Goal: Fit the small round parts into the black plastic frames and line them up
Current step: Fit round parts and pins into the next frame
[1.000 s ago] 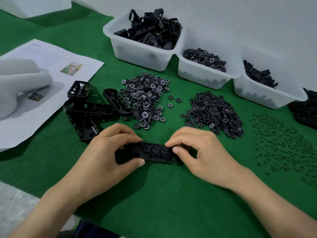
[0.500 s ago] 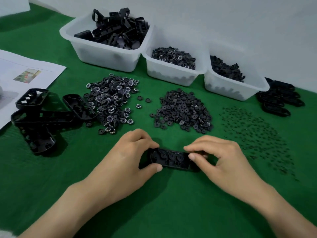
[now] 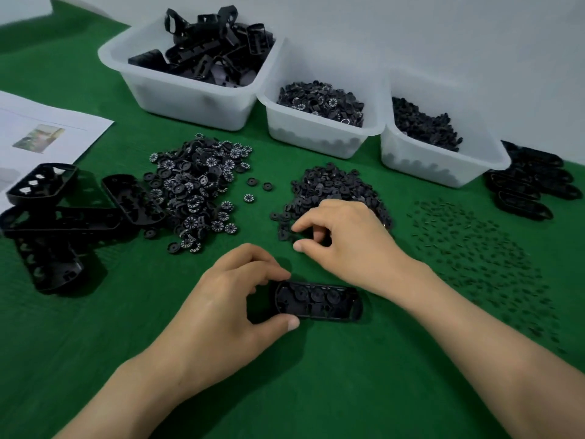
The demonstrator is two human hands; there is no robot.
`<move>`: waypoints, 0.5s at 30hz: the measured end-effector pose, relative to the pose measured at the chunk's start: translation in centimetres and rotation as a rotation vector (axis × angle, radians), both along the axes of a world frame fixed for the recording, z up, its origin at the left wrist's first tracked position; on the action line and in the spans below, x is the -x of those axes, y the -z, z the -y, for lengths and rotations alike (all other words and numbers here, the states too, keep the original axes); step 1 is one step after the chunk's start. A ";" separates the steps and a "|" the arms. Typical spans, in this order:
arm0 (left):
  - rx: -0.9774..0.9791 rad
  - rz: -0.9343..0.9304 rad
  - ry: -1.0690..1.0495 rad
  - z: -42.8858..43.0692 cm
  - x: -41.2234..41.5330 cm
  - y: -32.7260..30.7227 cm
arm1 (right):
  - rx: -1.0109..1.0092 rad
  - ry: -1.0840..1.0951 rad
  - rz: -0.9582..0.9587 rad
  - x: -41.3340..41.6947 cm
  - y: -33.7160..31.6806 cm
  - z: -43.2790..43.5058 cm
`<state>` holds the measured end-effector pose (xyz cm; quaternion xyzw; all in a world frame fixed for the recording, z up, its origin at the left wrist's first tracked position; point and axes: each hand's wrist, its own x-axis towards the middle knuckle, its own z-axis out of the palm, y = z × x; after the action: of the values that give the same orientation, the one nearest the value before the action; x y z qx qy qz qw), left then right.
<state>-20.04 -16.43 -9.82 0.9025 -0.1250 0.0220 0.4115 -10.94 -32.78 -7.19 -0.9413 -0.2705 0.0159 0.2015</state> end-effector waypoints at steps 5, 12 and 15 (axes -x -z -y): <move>0.017 -0.012 -0.024 -0.3 -0.1 0.0 | -0.029 0.002 0.010 -0.3 0.1 -0.6; 0.026 -0.052 -0.028 -1.3 -0.4 -0.2 | -0.024 0.037 0.020 -0.4 0.2 -0.7; 0.032 -0.064 -0.020 -1.4 -0.5 -0.2 | -0.023 0.014 0.020 -0.4 0.0 -0.8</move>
<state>-19.55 -15.06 -9.60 0.8972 -0.1024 -0.0008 0.4295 -10.50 -31.94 -7.24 -0.9409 -0.2660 0.0018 0.2097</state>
